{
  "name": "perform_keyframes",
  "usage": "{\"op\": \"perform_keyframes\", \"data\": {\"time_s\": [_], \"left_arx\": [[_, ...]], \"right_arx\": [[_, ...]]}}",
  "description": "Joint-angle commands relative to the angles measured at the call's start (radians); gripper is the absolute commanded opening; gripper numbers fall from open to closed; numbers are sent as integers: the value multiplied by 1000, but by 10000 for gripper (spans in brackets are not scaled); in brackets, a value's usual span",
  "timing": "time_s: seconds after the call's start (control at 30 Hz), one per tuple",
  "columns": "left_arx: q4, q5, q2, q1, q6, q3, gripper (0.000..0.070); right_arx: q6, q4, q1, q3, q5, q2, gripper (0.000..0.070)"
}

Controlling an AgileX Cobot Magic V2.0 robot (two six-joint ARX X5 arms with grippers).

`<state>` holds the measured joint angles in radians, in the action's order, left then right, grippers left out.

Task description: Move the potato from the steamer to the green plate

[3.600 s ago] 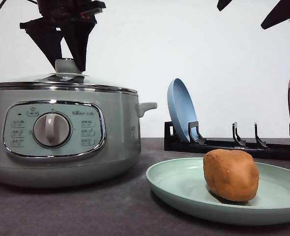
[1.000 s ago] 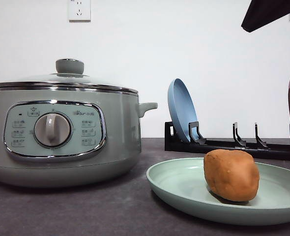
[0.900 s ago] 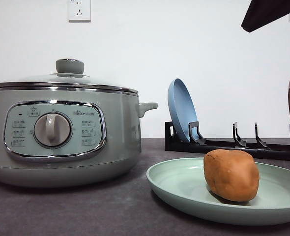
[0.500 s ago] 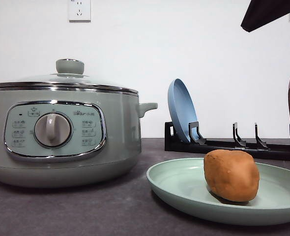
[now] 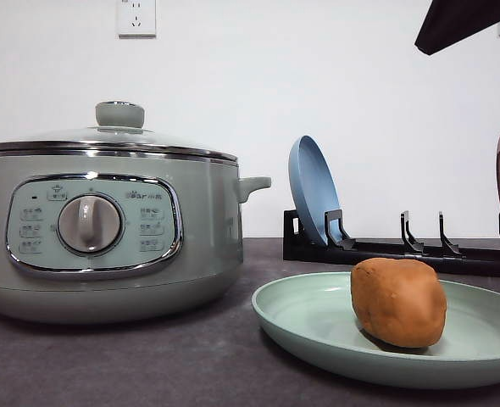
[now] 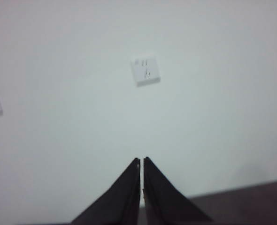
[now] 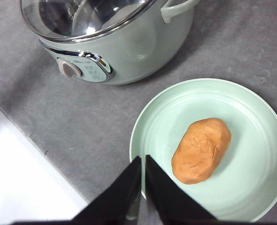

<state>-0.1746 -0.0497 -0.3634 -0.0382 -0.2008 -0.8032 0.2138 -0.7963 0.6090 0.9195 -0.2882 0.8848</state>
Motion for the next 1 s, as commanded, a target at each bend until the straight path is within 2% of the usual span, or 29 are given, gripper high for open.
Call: {"op": "perform_keyframes", "data": {"time_s": [0.0, 0.2, 0.5, 0.97], "left_arx": [[35, 2, 41, -3, -15, 96, 3], [40, 31, 174, -3, -15, 342, 4], [37, 43, 324, -3, -14, 613, 3], [8, 44, 360, -3, 38, 780, 3]], "right_arx": [[-9, 10, 8, 11, 0, 7, 0], [-9, 10, 9, 11, 0, 7, 0], [-9, 10, 9, 11, 0, 7, 0], [-9, 10, 8, 11, 0, 7, 0]]}}
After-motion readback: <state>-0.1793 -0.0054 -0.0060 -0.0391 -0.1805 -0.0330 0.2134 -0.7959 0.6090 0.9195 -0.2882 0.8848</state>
